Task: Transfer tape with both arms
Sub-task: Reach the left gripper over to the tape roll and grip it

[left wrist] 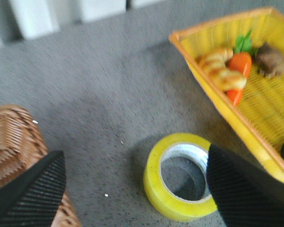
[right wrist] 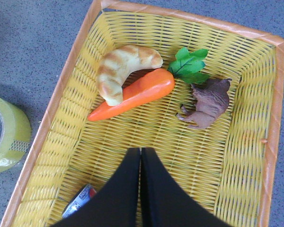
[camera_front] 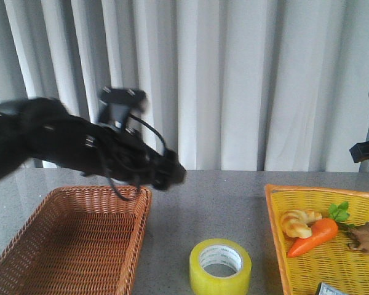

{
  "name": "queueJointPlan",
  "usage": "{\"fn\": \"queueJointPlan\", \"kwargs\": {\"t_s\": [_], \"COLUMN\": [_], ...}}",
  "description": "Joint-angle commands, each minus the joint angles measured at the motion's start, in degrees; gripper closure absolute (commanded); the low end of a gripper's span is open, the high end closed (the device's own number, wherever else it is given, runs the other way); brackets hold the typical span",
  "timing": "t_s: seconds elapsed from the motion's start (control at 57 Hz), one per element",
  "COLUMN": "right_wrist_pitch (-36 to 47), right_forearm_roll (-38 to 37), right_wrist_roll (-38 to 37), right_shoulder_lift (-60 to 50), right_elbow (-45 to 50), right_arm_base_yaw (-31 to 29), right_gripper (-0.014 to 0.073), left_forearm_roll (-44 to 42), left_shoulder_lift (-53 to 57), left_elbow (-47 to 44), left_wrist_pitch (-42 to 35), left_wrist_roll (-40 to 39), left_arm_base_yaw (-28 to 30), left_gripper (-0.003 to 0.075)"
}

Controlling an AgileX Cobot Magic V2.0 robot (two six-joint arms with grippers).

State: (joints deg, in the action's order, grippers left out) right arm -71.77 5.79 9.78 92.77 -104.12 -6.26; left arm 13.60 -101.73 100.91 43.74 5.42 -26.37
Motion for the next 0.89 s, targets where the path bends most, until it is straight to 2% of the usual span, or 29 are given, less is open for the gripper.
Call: {"fn": "queueJointPlan", "kwargs": {"t_s": [0.0,0.298,0.614,0.754,0.877], "right_wrist_pitch": [2.39,2.39,2.39,2.39,2.39], "right_forearm_roll": [0.42,0.42,0.42,0.42,0.42], "right_wrist_roll": [0.01,0.01,0.01,0.01,0.01], "right_shoulder_lift": [-2.09,-2.09,-2.09,-2.09,-2.09], "right_elbow": [-1.32,-1.32,-1.32,-1.32,-1.32], "right_arm_base_yaw": [-0.28,-0.28,-0.28,-0.28,-0.28], "right_gripper": [0.0602,0.0602,0.0602,0.0602,0.0602], "left_forearm_roll": [-0.09,-5.14,-9.32,-11.92,-12.22], "left_shoulder_lift": [-3.07,-13.46,-17.35,-18.13,-18.82], "left_elbow": [4.98,7.42,7.33,7.33,7.33], "left_wrist_pitch": [-0.49,0.67,-1.32,-3.94,-6.01], "left_wrist_roll": [-0.17,-3.08,-9.73,-12.95,-14.41], "left_arm_base_yaw": [-2.17,-6.96,-6.96,-6.96,-6.96], "left_gripper": [0.0129,0.0129,0.013,0.0163,0.0232]}}
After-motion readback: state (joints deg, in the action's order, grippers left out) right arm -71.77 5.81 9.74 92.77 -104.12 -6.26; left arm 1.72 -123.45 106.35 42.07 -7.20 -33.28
